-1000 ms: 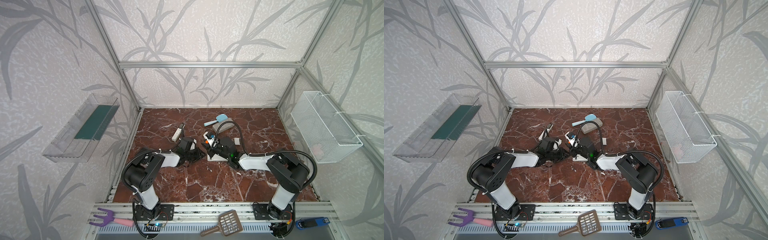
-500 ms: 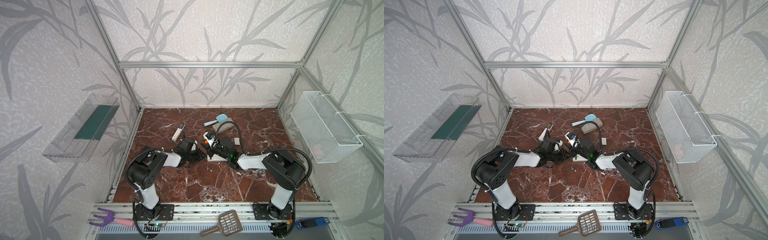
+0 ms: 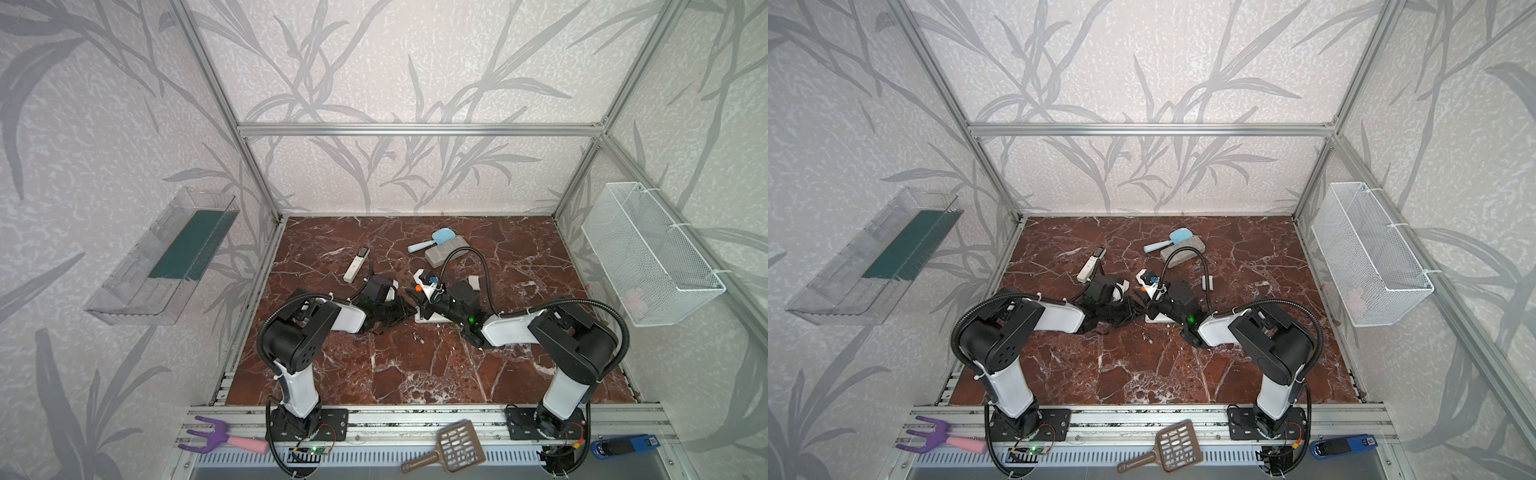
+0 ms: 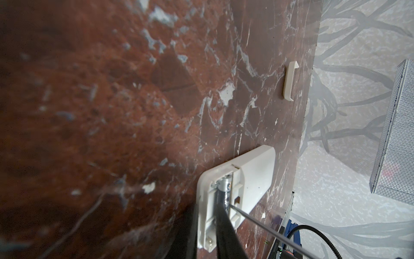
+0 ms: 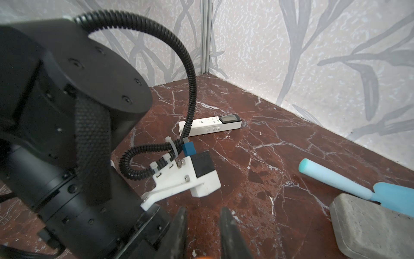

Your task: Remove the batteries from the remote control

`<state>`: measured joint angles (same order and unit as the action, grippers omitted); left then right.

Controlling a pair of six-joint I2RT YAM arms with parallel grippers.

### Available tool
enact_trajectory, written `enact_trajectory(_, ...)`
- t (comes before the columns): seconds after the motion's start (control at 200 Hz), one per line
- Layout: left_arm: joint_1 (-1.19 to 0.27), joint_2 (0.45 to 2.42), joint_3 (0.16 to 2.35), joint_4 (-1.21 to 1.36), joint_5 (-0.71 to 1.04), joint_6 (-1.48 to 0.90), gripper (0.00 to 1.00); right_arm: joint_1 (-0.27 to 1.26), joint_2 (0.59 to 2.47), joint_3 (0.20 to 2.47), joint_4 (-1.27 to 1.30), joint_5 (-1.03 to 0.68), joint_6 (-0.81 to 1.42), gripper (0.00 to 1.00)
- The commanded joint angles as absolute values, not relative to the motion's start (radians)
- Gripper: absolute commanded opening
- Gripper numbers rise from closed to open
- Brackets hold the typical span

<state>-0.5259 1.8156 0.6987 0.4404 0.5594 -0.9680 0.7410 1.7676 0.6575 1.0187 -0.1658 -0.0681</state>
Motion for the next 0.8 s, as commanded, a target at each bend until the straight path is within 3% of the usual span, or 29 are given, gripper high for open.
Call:
enact_trajectory(0.0,-0.538,1.847,0.699,0.38,0.527,-0.977,0.19,0.73,1.781,0.617,1.047,-0.167,-0.056,0.0)
enact_trajectory(0.19,-0.547,1.845,0.698,0.357,0.511,-0.974,0.18,0.716,1.776,0.602,1.073,-0.169,-0.052,0.0)
enact_trajectory(0.53,-0.59,1.851,0.728,0.278,0.457,-0.966,0.12,0.734,1.677,0.699,0.706,-0.148,-0.159,0.0)
enact_trajectory(0.795,-0.596,1.859,0.726,0.288,0.451,-0.986,0.09,0.764,1.684,0.701,0.682,-0.14,-0.187,0.0)
